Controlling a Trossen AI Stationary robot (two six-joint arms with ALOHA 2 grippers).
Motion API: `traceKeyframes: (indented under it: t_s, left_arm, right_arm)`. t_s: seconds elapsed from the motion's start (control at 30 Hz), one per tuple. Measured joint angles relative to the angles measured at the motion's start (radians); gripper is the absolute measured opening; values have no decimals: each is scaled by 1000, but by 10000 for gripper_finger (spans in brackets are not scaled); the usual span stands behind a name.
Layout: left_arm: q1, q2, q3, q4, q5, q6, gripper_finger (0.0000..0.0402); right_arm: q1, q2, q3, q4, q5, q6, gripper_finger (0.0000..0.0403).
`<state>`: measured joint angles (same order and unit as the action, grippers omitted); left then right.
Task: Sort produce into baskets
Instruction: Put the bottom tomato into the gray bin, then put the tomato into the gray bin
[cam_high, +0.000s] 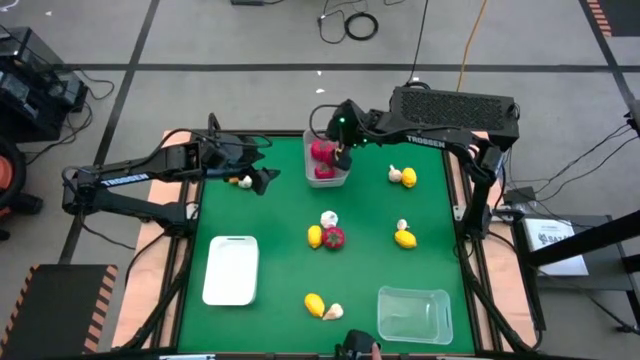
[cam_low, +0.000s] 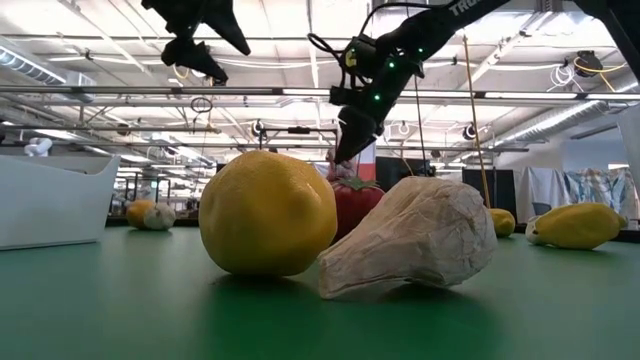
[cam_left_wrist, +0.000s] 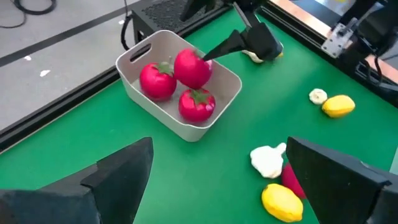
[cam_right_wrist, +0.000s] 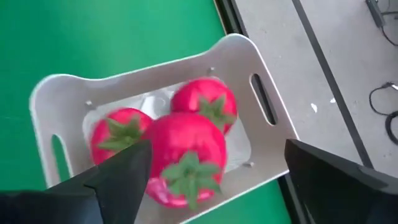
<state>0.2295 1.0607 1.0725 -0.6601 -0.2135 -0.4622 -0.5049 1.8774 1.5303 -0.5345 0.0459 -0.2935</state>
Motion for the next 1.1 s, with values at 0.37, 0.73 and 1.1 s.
traceKeyframes:
  t_s: [0.37, 0.73, 1.1]
  left_arm:
    - [0, 0, 0, -4, -31, -1, 374]
    - [0, 0, 0, -52, 24, 136, 374]
    - [0, 0, 0, -268, 64, 297, 374]
  right_arm:
    - [24, -7, 0, -78, 4, 16, 356]
    - [167, -92, 0, -251, -1, 146, 357]
    - [386, -105, 0, -454, -114, 583, 357]
